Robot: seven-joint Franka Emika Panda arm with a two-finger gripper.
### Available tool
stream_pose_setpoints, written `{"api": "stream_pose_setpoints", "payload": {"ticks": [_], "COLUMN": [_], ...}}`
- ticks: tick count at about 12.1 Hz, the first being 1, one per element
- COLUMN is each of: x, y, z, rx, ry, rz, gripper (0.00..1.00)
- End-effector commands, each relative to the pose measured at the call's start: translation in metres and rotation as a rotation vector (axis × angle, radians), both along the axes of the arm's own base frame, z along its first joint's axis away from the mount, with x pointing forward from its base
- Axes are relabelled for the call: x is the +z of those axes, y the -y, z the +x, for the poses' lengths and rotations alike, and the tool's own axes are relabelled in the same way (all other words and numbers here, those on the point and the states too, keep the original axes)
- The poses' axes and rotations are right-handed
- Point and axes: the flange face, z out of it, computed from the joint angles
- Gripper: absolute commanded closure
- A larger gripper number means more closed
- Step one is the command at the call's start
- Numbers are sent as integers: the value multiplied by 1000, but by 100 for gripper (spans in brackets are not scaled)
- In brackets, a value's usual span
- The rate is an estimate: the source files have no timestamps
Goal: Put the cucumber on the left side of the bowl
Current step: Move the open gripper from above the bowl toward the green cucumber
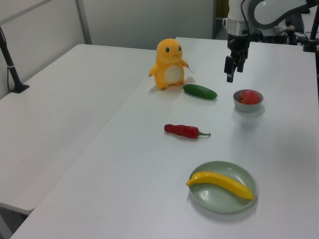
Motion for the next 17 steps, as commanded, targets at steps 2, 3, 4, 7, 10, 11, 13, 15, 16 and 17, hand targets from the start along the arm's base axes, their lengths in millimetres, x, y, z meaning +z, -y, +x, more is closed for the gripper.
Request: {"api": "stream_pose_setpoints", "payload": {"ticks": [2, 3, 4, 7, 10, 11, 13, 15, 16, 17], "x": [2, 1, 1, 3, 4, 0, -1, -14, -24, -27], "y": [-6, -5, -4, -3, -16, -21, -26, -25, -32, -35], "z": [-3, -3, -3, -2, -2, -2, 1, 21, 29, 32], "rx": [9, 7, -2, -4, 24, 35, 37, 16, -16, -27], "ry": [54, 49, 49, 54, 57, 52, 84, 76, 63, 81], "rz": [21, 20, 21, 22, 22, 22, 24, 29, 37, 39], "gripper": [0, 0, 0, 0, 0, 0, 0, 0, 0, 0]}}
